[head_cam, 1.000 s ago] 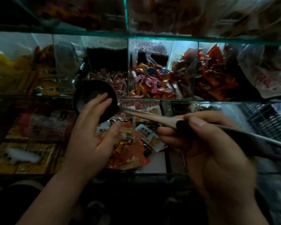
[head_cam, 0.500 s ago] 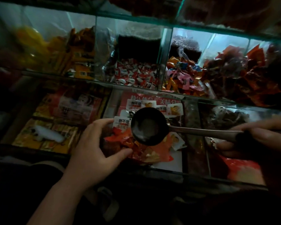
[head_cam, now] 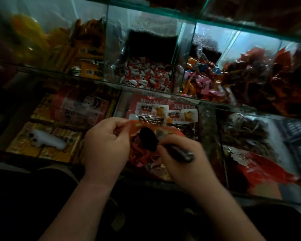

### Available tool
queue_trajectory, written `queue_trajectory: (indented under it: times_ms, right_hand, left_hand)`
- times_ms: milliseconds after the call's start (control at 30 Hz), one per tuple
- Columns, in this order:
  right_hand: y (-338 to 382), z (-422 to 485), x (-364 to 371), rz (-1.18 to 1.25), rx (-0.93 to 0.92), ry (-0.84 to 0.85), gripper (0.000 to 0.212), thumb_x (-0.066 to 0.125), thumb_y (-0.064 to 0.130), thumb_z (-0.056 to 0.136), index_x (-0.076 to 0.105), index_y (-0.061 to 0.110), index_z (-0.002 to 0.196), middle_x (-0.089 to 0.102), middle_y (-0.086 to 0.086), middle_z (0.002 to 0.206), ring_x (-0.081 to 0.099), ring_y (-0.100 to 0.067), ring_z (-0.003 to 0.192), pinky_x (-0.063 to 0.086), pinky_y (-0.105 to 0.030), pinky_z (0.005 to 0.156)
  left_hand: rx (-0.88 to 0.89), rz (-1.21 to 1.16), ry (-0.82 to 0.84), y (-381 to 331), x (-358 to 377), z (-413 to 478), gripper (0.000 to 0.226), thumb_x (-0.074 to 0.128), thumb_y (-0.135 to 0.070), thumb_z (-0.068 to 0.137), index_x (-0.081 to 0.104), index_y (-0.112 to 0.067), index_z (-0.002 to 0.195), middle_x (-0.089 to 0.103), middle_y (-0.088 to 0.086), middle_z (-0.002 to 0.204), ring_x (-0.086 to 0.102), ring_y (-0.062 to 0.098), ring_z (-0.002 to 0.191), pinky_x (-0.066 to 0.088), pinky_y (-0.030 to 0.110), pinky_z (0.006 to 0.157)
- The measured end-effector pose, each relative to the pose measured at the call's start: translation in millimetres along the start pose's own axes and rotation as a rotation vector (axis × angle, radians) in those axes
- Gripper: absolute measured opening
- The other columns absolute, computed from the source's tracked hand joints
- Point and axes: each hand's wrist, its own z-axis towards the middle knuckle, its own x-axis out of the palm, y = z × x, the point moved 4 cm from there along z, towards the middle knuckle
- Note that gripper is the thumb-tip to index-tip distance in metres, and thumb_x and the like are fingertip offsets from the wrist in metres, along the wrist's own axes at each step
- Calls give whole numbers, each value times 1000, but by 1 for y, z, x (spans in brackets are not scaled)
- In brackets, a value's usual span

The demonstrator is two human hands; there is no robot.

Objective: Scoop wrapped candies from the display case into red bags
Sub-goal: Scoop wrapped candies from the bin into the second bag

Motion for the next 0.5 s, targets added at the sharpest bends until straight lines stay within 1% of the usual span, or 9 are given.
queue_trajectory:
  times_ms: [67, 100, 200, 267, 300, 333, 367, 433, 500]
  right_hand:
    - [-7, 9, 30, 5, 46, 12, 9, 74, 19, 92, 76, 27, 88, 69, 22, 83, 67, 3, 84, 55, -18, 77]
    - [-12, 11, 39, 34, 90, -16, 11, 75, 17, 91, 77, 25, 85, 68, 25, 80, 66, 5, 86, 52, -14, 77]
    - [-23, 19, 46, 219, 261, -91, 26, 76, 17, 88, 75, 35, 69, 69, 28, 76, 64, 11, 81, 45, -2, 68]
    - [-20, 16, 45, 251, 307, -57, 32, 75, 22, 87, 73, 47, 68, 69, 32, 79, 64, 14, 78, 43, 0, 61]
    - [-19, 14, 45, 285, 327, -53, 33, 74, 22, 88, 72, 49, 69, 69, 32, 80, 64, 14, 78, 44, 0, 61]
    - [-19, 11, 44, 322, 346, -64, 30, 74, 20, 89, 74, 44, 72, 72, 27, 80, 67, 10, 77, 47, -2, 62]
    - [-24, 8, 44, 402, 390, -91, 24, 74, 16, 90, 76, 35, 75, 76, 18, 79, 72, 2, 75, 54, -9, 64]
    - [-31, 1, 38, 658, 527, -119, 18, 71, 8, 93, 77, 15, 78, 79, -8, 78, 79, -24, 73, 64, -29, 63]
    - [-36, -6, 30, 775, 576, -124, 20, 69, 8, 96, 77, 12, 78, 78, -18, 80, 79, -34, 76, 63, -33, 61]
  left_hand:
    - [28, 38, -8, 5, -4, 0, 8, 69, -38, 94, 75, -33, 92, 70, -22, 82, 67, -4, 80, 52, 14, 66]
    - [15, 62, 13, 10, -5, -1, 10, 69, -38, 95, 76, -32, 92, 69, -22, 81, 67, -4, 80, 52, 17, 66]
    - [-3, 99, 45, 21, -6, -5, 8, 70, -34, 95, 75, -29, 91, 67, -22, 81, 65, -3, 79, 53, 24, 65]
    - [4, 102, 50, 23, -6, -9, 10, 69, -36, 95, 75, -29, 90, 67, -22, 81, 65, -2, 79, 53, 25, 65]
    - [4, 97, 51, 23, -6, -10, 13, 68, -38, 96, 75, -28, 91, 67, -22, 82, 65, -2, 79, 53, 25, 65]
    - [5, 92, 50, 22, -6, -11, 15, 67, -41, 96, 75, -29, 90, 67, -22, 82, 65, -2, 79, 53, 25, 66]
    - [9, 93, 47, 20, -6, -11, 17, 65, -43, 95, 75, -30, 90, 67, -23, 82, 65, -2, 80, 53, 24, 67]
    - [20, 95, 47, 17, -6, -12, 19, 61, -44, 94, 75, -33, 90, 68, -23, 84, 65, -2, 82, 53, 23, 69]
    - [27, 94, 55, 17, -6, -14, 13, 65, -36, 96, 76, -31, 92, 69, -21, 86, 66, 0, 84, 55, 27, 70]
